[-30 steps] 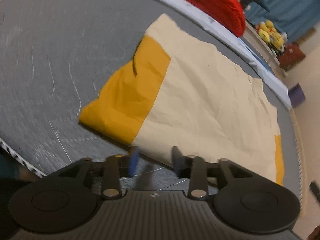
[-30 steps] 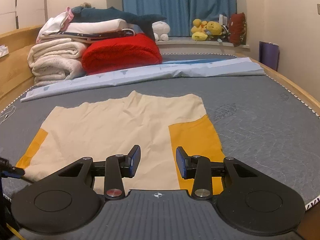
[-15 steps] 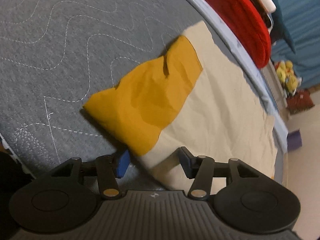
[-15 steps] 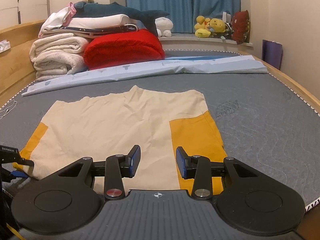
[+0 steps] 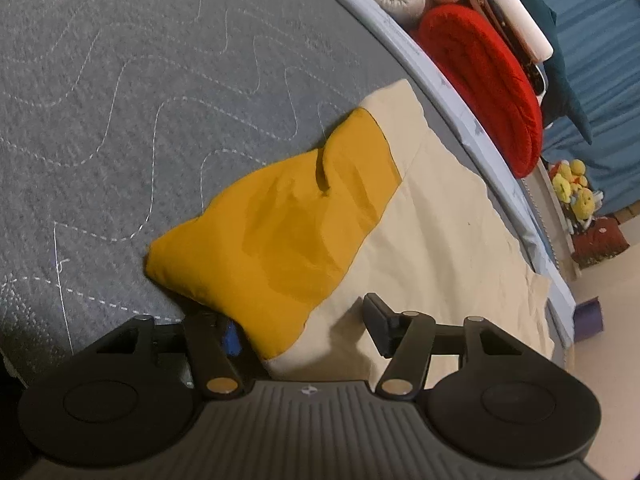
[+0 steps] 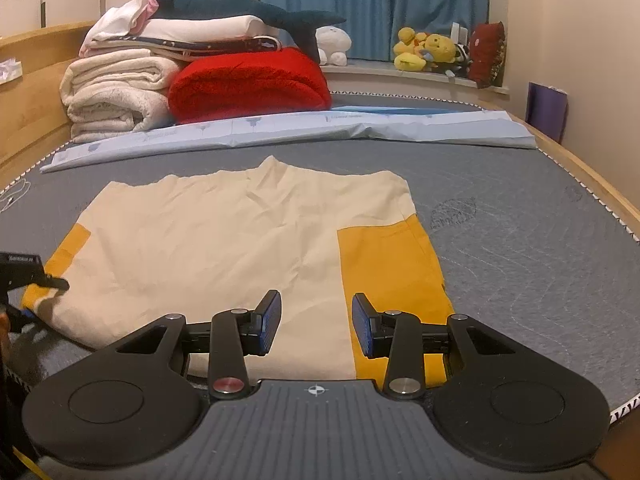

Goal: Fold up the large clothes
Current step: 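Close the left tool on the yellow side edge of the jacket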

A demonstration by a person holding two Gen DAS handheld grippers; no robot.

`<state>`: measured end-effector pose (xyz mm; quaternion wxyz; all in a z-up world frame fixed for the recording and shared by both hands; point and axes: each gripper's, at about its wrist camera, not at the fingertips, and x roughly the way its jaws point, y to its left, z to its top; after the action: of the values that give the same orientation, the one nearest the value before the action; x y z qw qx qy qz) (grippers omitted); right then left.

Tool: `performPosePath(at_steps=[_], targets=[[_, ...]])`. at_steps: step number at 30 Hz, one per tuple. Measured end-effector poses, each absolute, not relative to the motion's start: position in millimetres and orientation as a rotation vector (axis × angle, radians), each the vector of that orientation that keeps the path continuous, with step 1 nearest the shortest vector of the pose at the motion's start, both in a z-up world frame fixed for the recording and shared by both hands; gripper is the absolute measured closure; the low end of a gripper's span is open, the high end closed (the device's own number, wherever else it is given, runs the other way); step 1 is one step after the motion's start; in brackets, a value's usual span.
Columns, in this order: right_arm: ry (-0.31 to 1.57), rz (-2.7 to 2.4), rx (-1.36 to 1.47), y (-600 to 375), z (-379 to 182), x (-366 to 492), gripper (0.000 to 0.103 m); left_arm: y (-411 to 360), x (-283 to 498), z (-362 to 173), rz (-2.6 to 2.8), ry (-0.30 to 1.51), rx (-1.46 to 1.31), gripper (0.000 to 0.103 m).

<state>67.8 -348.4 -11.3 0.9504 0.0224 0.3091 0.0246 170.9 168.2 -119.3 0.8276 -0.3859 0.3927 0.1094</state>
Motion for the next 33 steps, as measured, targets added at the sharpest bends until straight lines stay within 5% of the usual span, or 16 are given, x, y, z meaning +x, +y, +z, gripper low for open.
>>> performPosePath(at_steps=[2, 5, 24, 33], targets=[[0.629, 0.053, 0.026, -346.5, -12.1, 67.4, 0.063, 167.3, 172.4, -118.7, 0.233, 0.828, -0.803, 0.070], [0.629, 0.057, 0.015, -344.5, -12.3, 68.3, 0.063, 163.9, 174.7, -106.4, 0.207, 0.806, -0.762, 0.087], [0.563, 0.254, 0.205, -254.2, 8.0, 102.8, 0.076, 183.7, 133.3, 20.8, 0.010, 0.774, -0.302, 0.093], [0.813, 0.392, 0.339, -168.2, -38.0, 140.8, 0.075, 188.6, 108.2, 28.8, 0.015, 0.675, -0.200, 0.093]])
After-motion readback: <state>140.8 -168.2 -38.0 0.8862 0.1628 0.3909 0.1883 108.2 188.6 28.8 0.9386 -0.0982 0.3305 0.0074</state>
